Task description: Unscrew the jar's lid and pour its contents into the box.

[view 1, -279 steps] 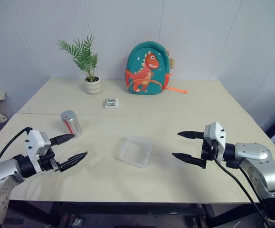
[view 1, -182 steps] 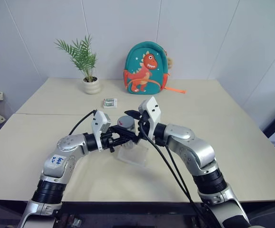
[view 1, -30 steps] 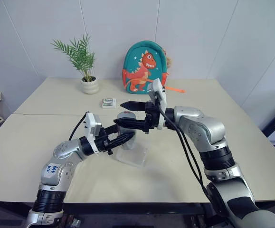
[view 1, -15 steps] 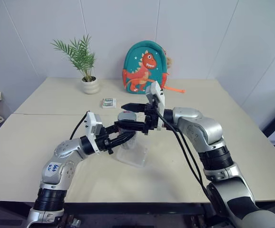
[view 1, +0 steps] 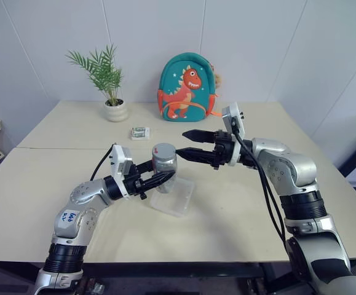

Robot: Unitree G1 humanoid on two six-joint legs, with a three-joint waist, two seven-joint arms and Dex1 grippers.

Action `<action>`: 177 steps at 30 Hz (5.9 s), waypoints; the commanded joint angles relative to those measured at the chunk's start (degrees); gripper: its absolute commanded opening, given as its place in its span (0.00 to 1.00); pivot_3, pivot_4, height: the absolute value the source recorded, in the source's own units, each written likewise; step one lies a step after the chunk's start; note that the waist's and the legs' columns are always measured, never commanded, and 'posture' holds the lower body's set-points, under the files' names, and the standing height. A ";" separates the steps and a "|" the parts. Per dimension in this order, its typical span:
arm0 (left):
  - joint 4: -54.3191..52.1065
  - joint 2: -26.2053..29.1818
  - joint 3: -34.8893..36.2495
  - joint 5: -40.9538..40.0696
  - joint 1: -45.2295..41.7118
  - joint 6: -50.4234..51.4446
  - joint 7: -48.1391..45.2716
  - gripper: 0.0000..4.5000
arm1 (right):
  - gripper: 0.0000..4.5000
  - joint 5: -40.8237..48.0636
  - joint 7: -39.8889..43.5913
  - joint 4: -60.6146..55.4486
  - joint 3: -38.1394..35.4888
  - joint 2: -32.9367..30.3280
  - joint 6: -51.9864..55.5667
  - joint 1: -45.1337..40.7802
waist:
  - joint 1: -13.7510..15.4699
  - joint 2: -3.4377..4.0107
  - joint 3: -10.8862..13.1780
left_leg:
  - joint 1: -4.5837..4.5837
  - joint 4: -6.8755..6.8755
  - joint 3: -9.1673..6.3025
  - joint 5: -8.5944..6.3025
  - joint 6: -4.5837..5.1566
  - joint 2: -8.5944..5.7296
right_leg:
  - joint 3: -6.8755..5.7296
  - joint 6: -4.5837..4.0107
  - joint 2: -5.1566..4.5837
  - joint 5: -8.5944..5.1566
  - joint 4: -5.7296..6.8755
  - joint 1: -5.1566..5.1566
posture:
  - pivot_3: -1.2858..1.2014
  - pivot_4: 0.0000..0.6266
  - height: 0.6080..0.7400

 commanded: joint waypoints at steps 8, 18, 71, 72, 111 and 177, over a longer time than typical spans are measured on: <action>-2.01 -0.06 0.44 -0.89 -0.41 -0.49 -0.28 0.44 | 0.99 5.80 3.64 -2.21 -3.42 -0.47 1.80 -0.73 | 0.14 0.00 0.00 | -0.02 0.00 0.00 0.00 0.00 -0.01 | 0.01 0.01 -0.01 0.00 -0.02 0.00 | 0.52 0.24 1.00; -1.82 -0.36 0.15 -0.84 -0.39 -0.42 -0.23 0.44 | 0.99 0.64 1.96 -1.77 2.92 3.88 -0.71 -4.66 | 0.08 0.00 0.00 | 0.00 0.00 0.00 0.00 0.00 -0.01 | 0.02 0.01 0.00 0.00 0.01 -0.01 | 0.52 0.24 1.00; -3.38 1.64 3.00 -4.81 -0.61 5.52 2.15 0.44 | 0.57 5.28 -10.79 -1.92 -9.90 1.40 2.52 0.47 | 0.28 0.02 0.01 | -0.04 0.00 0.00 -0.01 0.01 -0.02 | 0.03 0.01 -0.01 0.00 -0.03 -0.01 | 0.52 0.24 1.00; -3.22 2.20 3.53 -5.05 -0.81 7.08 3.02 0.44 | 0.57 3.34 -11.38 -1.42 -10.20 -0.15 0.55 2.89 | 0.27 0.02 0.01 | -0.05 0.01 0.01 -0.01 0.02 -0.03 | 0.04 0.01 -0.01 0.01 -0.04 -0.01 | 0.52 0.24 1.00; -0.14 10.47 7.51 0.40 -1.94 9.39 8.01 0.44 | 1.00 -3.68 -12.69 -13.72 -8.41 -9.20 -22.02 23.45 | -0.48 0.04 0.03 | 0.22 0.13 0.69 -0.01 0.09 0.05 | 1.01 0.32 0.20 0.16 0.00 -0.04 | 0.52 0.24 1.00; 28.69 18.71 -39.87 106.58 -33.25 -44.60 66.52 0.44 | 1.00 4.34 -13.61 -30.39 -10.06 -11.89 -10.43 35.35 | 1.13 -0.03 0.02 | -0.07 0.97 1.44 -0.87 0.77 0.04 | 1.49 0.88 0.17 0.38 -0.43 0.00 | 0.52 0.24 1.00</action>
